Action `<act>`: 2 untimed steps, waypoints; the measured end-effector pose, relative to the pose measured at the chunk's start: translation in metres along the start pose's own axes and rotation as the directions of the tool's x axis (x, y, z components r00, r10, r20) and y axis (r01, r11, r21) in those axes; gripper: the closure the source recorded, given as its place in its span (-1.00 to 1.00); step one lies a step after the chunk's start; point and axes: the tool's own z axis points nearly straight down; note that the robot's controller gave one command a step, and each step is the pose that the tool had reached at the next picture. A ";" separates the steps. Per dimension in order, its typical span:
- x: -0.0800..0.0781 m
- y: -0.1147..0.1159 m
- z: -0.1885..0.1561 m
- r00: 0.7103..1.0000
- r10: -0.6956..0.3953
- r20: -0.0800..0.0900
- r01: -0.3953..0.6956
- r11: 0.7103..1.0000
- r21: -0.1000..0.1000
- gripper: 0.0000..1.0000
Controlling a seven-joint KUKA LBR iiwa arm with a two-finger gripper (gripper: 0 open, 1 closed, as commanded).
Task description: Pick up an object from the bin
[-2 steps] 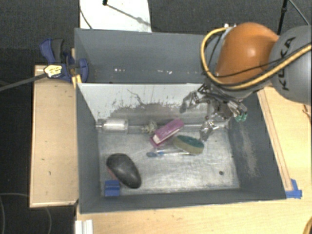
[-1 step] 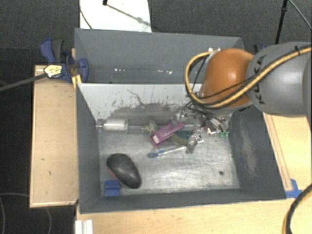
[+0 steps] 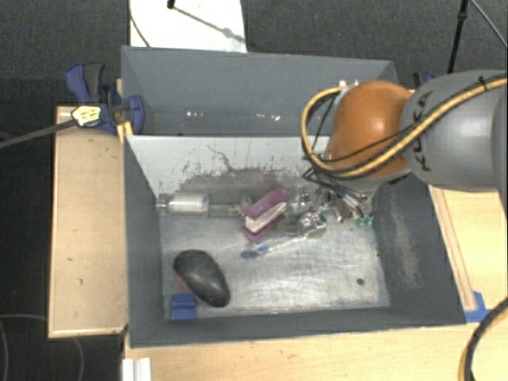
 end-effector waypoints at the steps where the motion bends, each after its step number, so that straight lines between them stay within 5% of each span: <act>1: -0.005 0.000 -0.045 1.000 -0.008 -0.003 0.008 1.000 -0.001 1.00; 2: -0.006 0.002 -0.116 1.000 -0.007 -0.001 0.007 1.000 -0.001 1.00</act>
Offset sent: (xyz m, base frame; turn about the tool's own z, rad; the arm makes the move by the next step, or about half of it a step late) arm 0.0019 0.0012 0.0410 -0.0119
